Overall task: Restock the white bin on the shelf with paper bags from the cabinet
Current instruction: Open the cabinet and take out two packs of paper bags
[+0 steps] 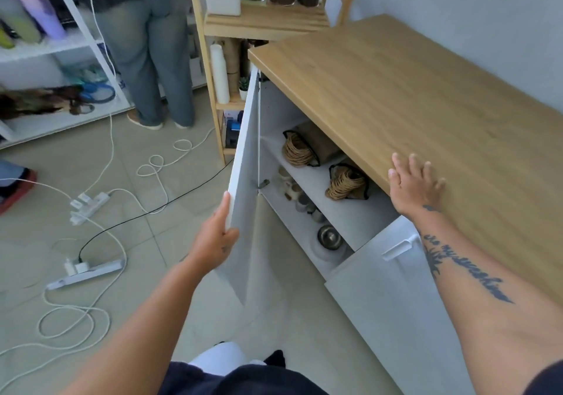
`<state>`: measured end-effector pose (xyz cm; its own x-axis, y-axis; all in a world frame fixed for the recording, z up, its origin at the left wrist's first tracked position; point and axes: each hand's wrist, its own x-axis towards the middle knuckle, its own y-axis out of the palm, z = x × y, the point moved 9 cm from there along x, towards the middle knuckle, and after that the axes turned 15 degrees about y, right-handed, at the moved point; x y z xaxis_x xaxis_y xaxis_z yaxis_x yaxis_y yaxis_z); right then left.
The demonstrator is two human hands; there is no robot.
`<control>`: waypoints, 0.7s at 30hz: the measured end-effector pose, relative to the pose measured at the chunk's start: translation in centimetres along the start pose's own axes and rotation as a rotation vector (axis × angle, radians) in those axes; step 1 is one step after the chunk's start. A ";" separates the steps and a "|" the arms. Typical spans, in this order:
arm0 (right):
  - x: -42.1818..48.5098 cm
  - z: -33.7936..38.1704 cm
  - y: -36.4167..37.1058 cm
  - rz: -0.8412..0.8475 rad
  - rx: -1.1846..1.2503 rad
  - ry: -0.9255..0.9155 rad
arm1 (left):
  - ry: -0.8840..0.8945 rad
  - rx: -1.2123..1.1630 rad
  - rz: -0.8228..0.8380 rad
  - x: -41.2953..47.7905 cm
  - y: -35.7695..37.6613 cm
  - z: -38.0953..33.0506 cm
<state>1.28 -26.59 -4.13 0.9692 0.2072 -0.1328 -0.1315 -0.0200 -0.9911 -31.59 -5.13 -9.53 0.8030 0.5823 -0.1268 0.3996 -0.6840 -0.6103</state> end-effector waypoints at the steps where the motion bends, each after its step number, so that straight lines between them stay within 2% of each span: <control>1: 0.0 0.0 0.0 -0.002 -0.007 -0.003 | 0.003 0.057 -0.022 0.0 -1.2 0.7; 3: 0.0 0.1 0.0 -0.002 -0.017 -0.007 | -0.018 0.220 -0.058 -0.2 -3.5 2.3; 5: 0.0 0.2 0.0 -0.002 -0.020 -0.006 | -0.112 0.380 -0.086 -0.5 -5.8 3.9; 8: -0.1 0.2 -0.2 -0.011 -0.033 0.000 | -0.205 0.517 -0.104 -0.7 -8.6 5.2; 18: -0.3 0.3 -0.5 -0.010 -0.039 0.013 | -0.281 0.558 -0.127 -0.1 -11.3 6.3; 21: -0.4 0.6 -0.3 0.014 -0.025 0.046 | -0.198 0.590 -0.146 1.2 -10.5 4.4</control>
<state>0.82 -26.06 -3.78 0.9760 0.1615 -0.1459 -0.1400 -0.0470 -0.9890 -36.79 4.64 -6.70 0.6393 0.7600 -0.1172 0.1431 -0.2673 -0.9529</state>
